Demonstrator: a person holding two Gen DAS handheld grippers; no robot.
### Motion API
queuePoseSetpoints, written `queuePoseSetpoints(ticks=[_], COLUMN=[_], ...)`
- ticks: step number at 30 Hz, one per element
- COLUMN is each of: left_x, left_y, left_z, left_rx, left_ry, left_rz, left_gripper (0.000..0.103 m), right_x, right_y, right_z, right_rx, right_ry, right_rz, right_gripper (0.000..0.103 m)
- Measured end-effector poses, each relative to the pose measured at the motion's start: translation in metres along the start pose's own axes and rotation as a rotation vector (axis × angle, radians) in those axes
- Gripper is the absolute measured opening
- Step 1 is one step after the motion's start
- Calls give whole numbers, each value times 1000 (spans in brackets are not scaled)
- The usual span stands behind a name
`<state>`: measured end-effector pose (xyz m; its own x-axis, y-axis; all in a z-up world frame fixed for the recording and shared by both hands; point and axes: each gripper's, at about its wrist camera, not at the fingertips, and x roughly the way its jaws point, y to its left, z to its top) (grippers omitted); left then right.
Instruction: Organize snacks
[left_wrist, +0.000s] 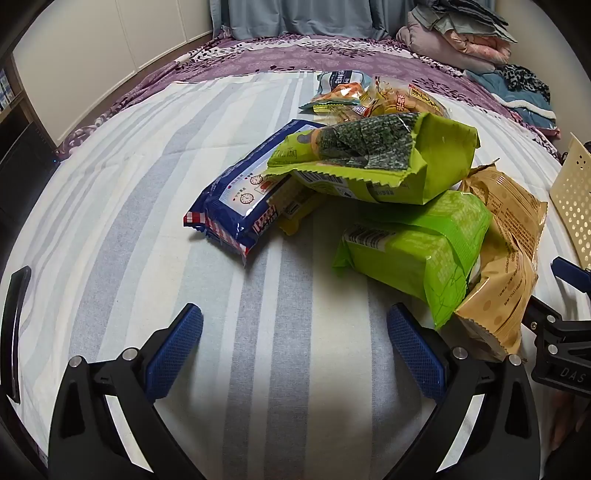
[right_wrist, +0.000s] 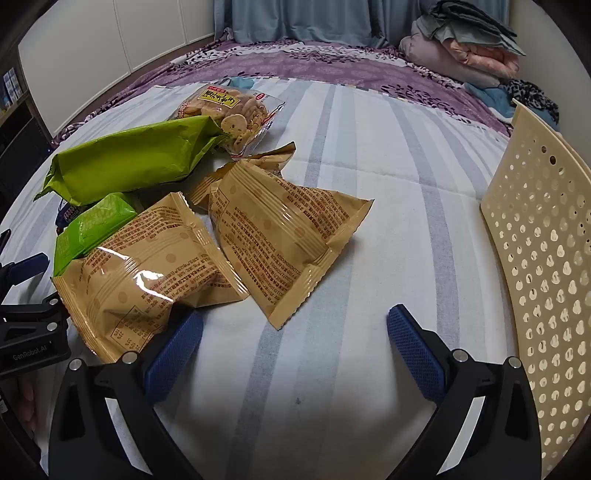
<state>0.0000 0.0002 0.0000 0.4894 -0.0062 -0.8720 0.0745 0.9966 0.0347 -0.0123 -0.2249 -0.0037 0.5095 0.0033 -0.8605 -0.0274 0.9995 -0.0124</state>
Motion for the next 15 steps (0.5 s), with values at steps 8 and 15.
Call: queuePoseSetpoints(ticks=[8, 15], left_x=[0, 0], left_y=[0, 0], left_z=[0, 0], left_rx=[2, 2], left_ry=[-1, -1], left_rz=[4, 4], left_gripper=[101, 101], right_x=[0, 0], right_y=[0, 0], right_z=[0, 0], right_rx=[1, 1], right_ry=[-1, -1], right_rz=[1, 2], right_gripper=[98, 98])
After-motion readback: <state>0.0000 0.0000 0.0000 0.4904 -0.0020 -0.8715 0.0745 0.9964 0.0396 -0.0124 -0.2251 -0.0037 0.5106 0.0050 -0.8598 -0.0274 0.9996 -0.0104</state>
